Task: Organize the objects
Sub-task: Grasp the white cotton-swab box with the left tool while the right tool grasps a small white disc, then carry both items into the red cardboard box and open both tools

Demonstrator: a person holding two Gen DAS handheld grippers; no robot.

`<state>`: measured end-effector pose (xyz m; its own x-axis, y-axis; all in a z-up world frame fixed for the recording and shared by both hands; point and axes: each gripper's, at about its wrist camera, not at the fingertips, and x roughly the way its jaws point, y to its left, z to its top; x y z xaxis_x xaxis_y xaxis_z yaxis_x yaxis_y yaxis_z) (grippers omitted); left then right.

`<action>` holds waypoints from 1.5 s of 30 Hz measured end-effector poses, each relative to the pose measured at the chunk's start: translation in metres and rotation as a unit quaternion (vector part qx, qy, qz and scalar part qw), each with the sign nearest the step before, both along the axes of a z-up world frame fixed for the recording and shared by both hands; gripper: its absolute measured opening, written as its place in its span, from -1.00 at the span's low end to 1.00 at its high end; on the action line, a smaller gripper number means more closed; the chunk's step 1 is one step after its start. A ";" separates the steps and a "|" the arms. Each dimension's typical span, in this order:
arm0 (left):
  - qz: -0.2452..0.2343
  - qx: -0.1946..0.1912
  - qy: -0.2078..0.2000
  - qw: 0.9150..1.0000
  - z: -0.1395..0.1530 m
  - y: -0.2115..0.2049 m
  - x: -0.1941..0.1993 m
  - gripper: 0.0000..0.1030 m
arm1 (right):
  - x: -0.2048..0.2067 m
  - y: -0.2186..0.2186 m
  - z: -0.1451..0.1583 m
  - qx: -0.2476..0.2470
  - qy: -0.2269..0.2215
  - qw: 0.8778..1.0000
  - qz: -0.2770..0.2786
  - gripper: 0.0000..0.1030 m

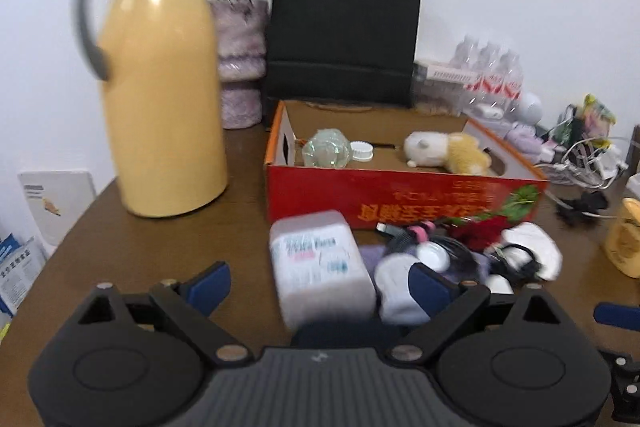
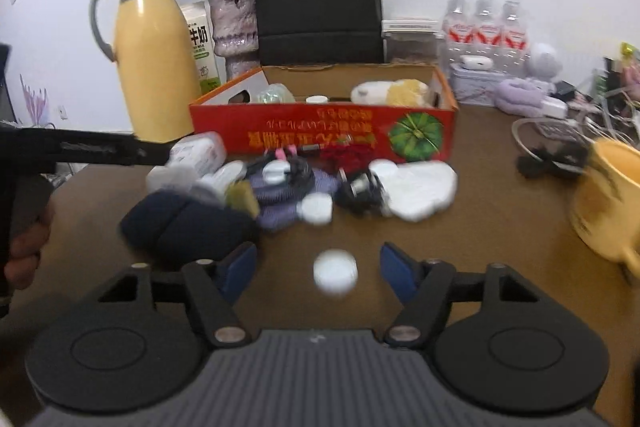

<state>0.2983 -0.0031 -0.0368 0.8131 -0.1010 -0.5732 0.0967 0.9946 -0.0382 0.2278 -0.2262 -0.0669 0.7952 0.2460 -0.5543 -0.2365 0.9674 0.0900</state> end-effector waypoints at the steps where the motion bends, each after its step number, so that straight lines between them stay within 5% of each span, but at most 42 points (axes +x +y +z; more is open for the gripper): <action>1: -0.002 -0.001 0.008 1.000 -0.005 -0.001 0.012 0.79 | 0.015 0.004 -0.003 0.000 0.005 1.000 0.001 0.13; 3: 0.001 -0.008 0.028 1.000 -0.015 -0.002 0.033 0.66 | 0.041 0.009 -0.009 0.001 0.023 1.000 0.004 -0.15; 8: -0.003 -0.020 0.034 0.999 -0.032 0.001 0.048 0.61 | 0.075 0.015 -0.026 0.004 0.046 0.999 -0.001 -0.18; 9: -0.003 -0.023 0.034 0.999 -0.035 0.001 0.049 0.36 | 0.078 0.016 -0.029 0.009 0.048 0.999 0.001 -0.19; 12: -0.004 -0.029 0.032 0.999 -0.035 0.005 0.049 0.29 | 0.081 0.019 -0.032 0.002 0.038 0.999 0.000 -0.32; 13: -0.007 -0.031 0.029 0.999 -0.034 0.005 0.047 0.28 | 0.081 0.019 -0.032 0.005 0.038 0.999 0.003 -0.47; 18: 0.000 -0.005 -0.022 1.000 -0.010 0.001 0.026 0.25 | 0.069 0.019 -0.021 0.007 0.020 1.000 -0.003 -0.49; 27: -0.044 -0.050 -0.075 0.995 0.049 -0.011 -0.112 0.25 | -0.041 0.004 0.023 0.028 -0.042 0.998 0.028 -0.49; 34: -0.118 -0.103 0.026 0.987 0.014 -0.031 -0.216 0.25 | -0.154 -0.005 0.011 0.047 0.018 0.998 0.045 -0.48; 45: -0.100 -0.083 0.007 0.992 0.017 -0.032 -0.212 0.25 | -0.163 -0.010 0.020 0.038 -0.013 0.999 0.023 -0.48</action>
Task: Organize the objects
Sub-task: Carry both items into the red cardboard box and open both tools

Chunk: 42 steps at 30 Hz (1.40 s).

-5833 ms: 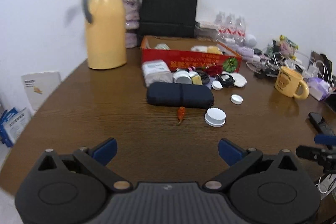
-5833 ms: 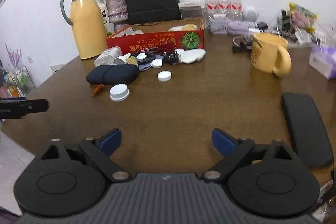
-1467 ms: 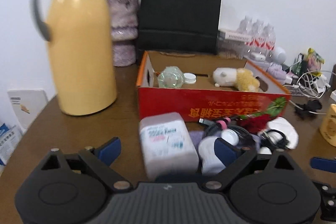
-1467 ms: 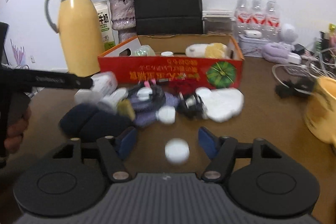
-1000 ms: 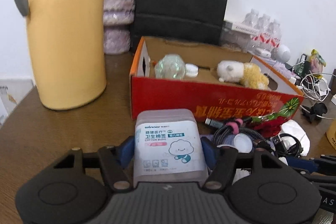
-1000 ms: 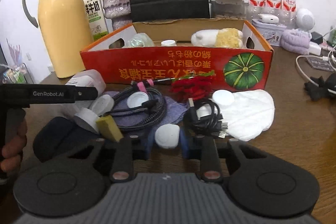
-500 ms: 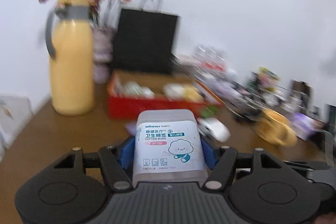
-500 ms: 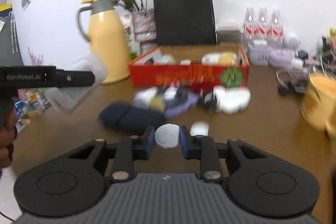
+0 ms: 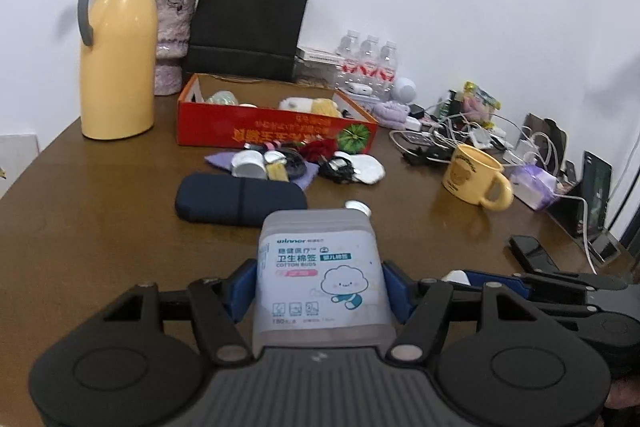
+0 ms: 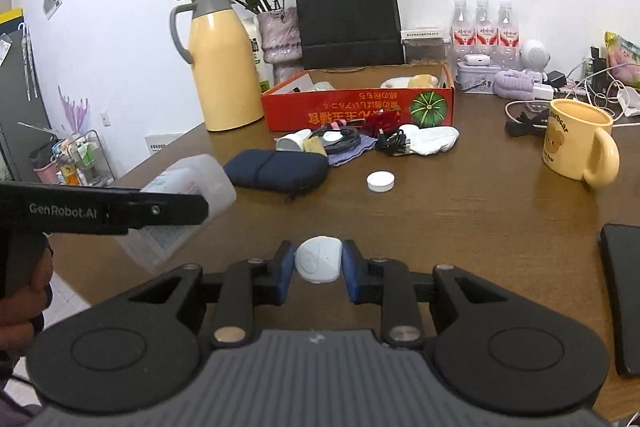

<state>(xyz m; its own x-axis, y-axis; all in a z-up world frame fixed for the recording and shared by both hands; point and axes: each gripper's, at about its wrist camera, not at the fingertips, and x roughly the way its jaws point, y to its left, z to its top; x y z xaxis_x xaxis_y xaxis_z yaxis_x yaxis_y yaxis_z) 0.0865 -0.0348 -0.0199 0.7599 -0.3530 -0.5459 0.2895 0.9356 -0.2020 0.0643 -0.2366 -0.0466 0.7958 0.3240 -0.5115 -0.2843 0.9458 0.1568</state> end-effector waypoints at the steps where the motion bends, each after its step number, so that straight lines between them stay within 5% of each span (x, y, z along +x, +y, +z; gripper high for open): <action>1: 0.001 -0.001 -0.001 1.000 0.002 0.003 0.008 0.25 | 0.006 -0.001 0.000 -0.001 0.002 1.000 -0.002 -0.48; 8: 0.015 -0.001 -0.035 0.999 0.037 0.022 0.142 0.25 | 0.092 -0.009 0.038 0.023 -0.047 0.999 0.005 -0.48; 12: 0.012 0.008 0.011 1.000 0.053 0.024 0.253 0.25 | 0.180 -0.007 0.067 0.037 -0.067 0.997 0.014 -0.49; 17: 0.045 0.089 0.068 0.993 0.037 0.007 0.369 0.25 | 0.337 0.008 0.071 0.055 0.001 0.998 0.011 -0.48; 22: 0.068 0.127 0.112 0.983 -0.003 0.008 0.428 0.26 | 0.446 0.040 0.033 0.055 0.080 0.995 0.002 -0.43; 24: 0.074 0.136 0.124 0.980 -0.016 0.009 0.437 0.28 | 0.469 0.049 0.018 0.059 0.094 0.994 -0.005 -0.37; 27: 0.064 0.167 0.081 0.980 -0.020 0.002 0.432 0.66 | 0.490 0.054 0.000 0.065 0.105 0.992 -0.016 0.12; 31: 0.041 0.160 0.090 0.982 -0.027 0.005 0.431 0.64 | 0.495 0.045 -0.008 0.087 0.116 0.989 -0.030 0.59; 34: 0.057 0.192 0.076 0.977 -0.030 0.001 0.424 0.22 | 0.493 0.047 -0.012 0.050 0.121 0.991 -0.039 0.46; 39: 0.050 0.188 0.072 0.978 -0.029 -0.002 0.404 0.22 | 0.483 0.058 -0.010 -0.016 0.109 0.993 -0.042 0.44; 42: 0.043 0.185 0.082 0.978 -0.026 -0.003 0.398 0.22 | 0.479 0.057 -0.007 -0.021 0.109 0.993 -0.039 0.61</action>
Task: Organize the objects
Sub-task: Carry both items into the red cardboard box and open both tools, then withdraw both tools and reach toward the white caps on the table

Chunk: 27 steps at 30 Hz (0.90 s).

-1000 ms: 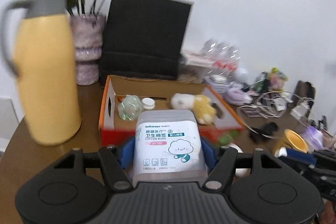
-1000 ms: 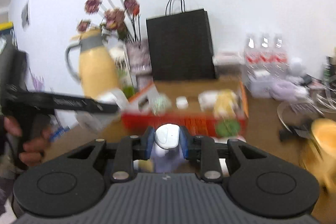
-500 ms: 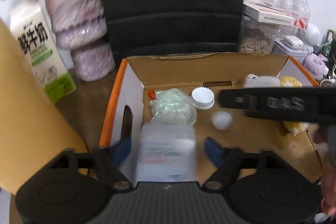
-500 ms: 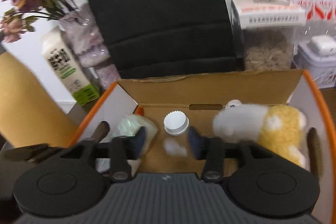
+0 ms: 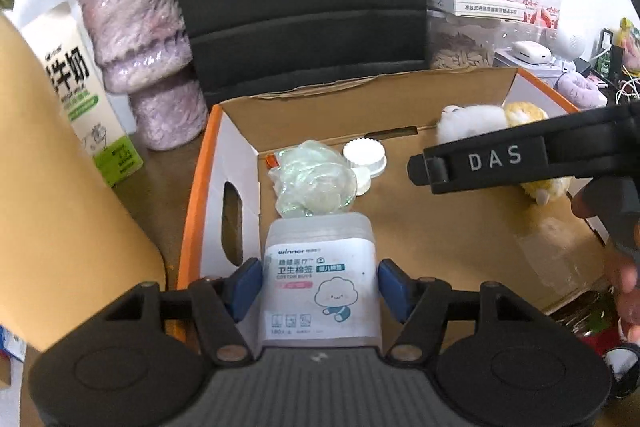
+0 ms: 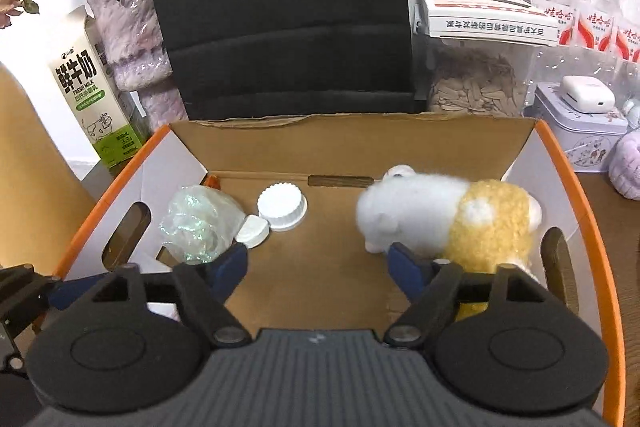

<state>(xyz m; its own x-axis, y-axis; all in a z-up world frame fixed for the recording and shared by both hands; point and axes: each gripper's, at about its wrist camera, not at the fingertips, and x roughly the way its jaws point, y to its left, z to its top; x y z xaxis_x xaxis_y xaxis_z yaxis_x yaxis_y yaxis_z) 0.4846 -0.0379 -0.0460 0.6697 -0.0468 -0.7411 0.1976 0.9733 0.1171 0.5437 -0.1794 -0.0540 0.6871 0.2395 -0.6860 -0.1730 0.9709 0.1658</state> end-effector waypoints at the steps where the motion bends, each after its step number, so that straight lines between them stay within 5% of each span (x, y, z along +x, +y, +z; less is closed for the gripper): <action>1: -0.002 -0.012 0.011 1.000 0.003 0.000 -0.002 0.22 | -0.001 0.001 0.002 -0.007 -0.002 1.000 -0.001 0.61; 4: -0.006 -0.047 0.025 0.999 0.016 0.005 -0.013 0.19 | -0.020 -0.006 0.020 -0.014 -0.009 1.000 0.005 0.61; 7: -0.009 -0.052 -0.019 0.998 0.049 0.009 -0.051 0.23 | -0.061 -0.022 0.056 -0.017 -0.049 0.998 0.017 0.81; 13: -0.030 -0.081 -0.135 0.987 0.107 0.020 -0.193 0.76 | -0.204 -0.057 0.100 -0.047 -0.128 0.990 0.018 1.00; 17: -0.044 -0.128 -0.158 0.978 0.096 0.024 -0.304 0.82 | -0.325 -0.071 0.082 -0.037 -0.143 0.989 0.016 1.00; 21: -0.047 -0.138 -0.131 0.981 0.064 0.024 -0.392 0.83 | -0.429 -0.082 0.046 0.015 -0.125 0.992 0.007 1.00; 25: -0.040 -0.130 -0.074 0.988 0.046 0.034 -0.432 0.79 | -0.500 -0.096 0.021 0.021 -0.071 0.997 0.022 1.00; 27: -0.027 -0.116 -0.093 0.989 0.051 0.038 -0.438 0.79 | -0.511 -0.104 0.021 0.020 -0.063 0.998 0.006 1.00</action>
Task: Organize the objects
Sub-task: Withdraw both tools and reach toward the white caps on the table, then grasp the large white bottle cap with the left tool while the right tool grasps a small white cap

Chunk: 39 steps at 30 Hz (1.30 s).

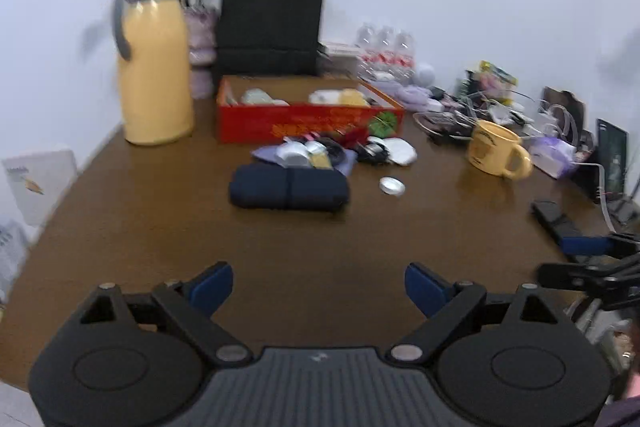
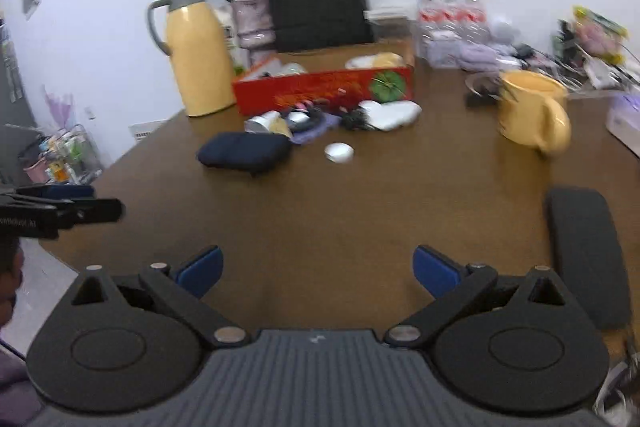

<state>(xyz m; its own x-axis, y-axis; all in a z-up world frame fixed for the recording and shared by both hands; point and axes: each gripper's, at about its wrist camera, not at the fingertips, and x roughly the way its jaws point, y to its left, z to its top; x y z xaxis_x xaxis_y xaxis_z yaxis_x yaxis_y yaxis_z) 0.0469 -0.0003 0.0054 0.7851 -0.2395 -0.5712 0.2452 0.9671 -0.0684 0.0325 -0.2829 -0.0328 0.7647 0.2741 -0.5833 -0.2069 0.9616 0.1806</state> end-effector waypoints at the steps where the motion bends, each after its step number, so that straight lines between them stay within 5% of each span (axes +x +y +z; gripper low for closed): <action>1: 0.008 -0.003 -0.013 1.000 0.002 0.001 0.001 0.79 | 0.002 -0.003 0.003 -0.002 -0.005 1.000 -0.009 1.00; 4: 0.009 -0.023 -0.046 0.999 0.008 -0.003 0.021 0.75 | 0.016 0.001 0.006 -0.016 -0.035 0.999 -0.024 1.00; 9: 0.010 -0.019 -0.040 0.999 -0.005 -0.017 0.091 0.51 | 0.062 0.026 -0.003 -0.062 -0.061 0.996 -0.016 0.86; 13: 0.011 -0.009 -0.040 0.999 -0.021 -0.025 0.158 0.43 | 0.113 0.045 -0.023 -0.082 -0.048 0.995 0.004 0.57; 19: -0.002 0.006 0.006 1.000 -0.052 -0.035 0.235 0.26 | 0.179 0.060 -0.045 -0.090 -0.031 0.995 0.002 0.32; 21: 0.000 0.007 0.034 0.999 -0.059 -0.035 0.248 -0.08 | 0.190 0.062 -0.050 -0.091 -0.028 0.995 0.004 0.31; 23: -0.017 -0.016 0.038 0.999 -0.060 -0.031 0.249 -0.29 | 0.199 0.065 -0.054 -0.090 -0.024 0.996 0.010 0.23; 30: -0.011 -0.018 0.009 1.000 -0.054 -0.025 0.239 -0.31 | 0.212 0.077 -0.063 -0.116 -0.010 0.993 0.022 0.01; 32: -0.003 -0.032 -0.016 0.999 -0.038 -0.019 0.224 -0.31 | 0.208 0.072 -0.063 -0.104 -0.007 0.994 0.023 -0.45; 35: -0.019 -0.041 -0.041 0.998 -0.016 -0.015 0.194 -0.31 | 0.202 0.067 -0.062 -0.087 -0.003 0.996 0.023 -0.44; 39: -0.043 0.015 -0.021 0.999 -0.018 -0.028 0.150 -0.31 | 0.174 0.066 -0.051 -0.077 -0.017 0.996 0.035 -0.43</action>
<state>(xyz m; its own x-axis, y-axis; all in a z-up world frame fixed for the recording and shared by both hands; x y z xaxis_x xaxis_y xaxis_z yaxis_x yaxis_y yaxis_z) 0.1966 -0.0284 -0.0131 0.7860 -0.2908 -0.5455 0.3297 0.9437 -0.0279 0.2067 -0.2168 -0.0836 0.7672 0.2364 -0.5963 -0.2780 0.9603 0.0230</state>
